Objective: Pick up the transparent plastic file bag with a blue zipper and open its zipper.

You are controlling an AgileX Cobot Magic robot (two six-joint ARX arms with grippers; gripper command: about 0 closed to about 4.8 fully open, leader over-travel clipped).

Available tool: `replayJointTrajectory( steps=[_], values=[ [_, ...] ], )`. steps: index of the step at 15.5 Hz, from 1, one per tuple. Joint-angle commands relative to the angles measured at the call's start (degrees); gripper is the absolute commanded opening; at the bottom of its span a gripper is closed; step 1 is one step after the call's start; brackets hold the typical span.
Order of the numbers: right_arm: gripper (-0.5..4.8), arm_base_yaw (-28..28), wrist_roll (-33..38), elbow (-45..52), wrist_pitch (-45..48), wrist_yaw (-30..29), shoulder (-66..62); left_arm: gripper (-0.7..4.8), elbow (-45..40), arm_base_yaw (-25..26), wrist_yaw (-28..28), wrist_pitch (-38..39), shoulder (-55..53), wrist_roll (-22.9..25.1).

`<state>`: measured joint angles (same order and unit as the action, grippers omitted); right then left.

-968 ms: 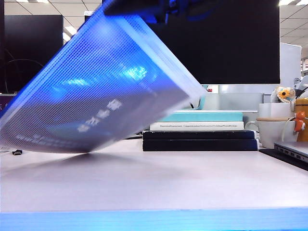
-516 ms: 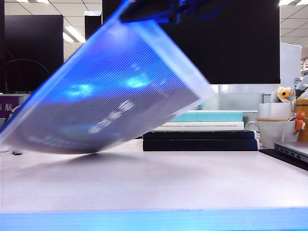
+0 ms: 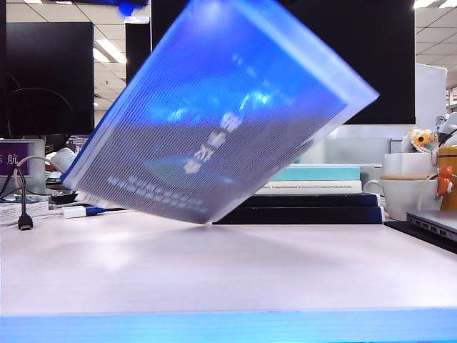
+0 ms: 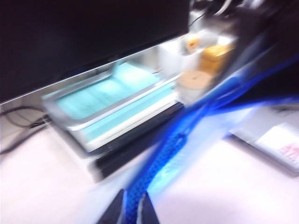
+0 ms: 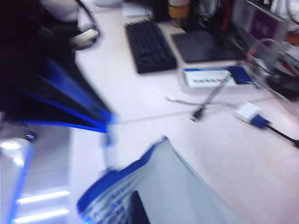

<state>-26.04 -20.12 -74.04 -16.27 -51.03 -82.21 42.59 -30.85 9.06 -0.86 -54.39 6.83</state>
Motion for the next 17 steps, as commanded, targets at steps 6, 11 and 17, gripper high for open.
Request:
replayJointTrajectory(
  steps=[6,11,17],
  values=[
    [-0.05,0.8,5.4,-1.5,-0.9,-3.7,11.1,-0.06,0.0,9.8,-16.4,3.7,-4.9,2.7],
    [-0.05,7.7,5.3,-3.3,-7.6,-2.7,14.8,0.20,0.0,20.7,-10.8,5.7,-4.8,-1.4],
    [-0.05,4.0,-6.3,-2.6,-25.0,-3.0,1.7,4.79,0.2,20.7,4.9,0.7,-1.5,-8.0]
  ],
)
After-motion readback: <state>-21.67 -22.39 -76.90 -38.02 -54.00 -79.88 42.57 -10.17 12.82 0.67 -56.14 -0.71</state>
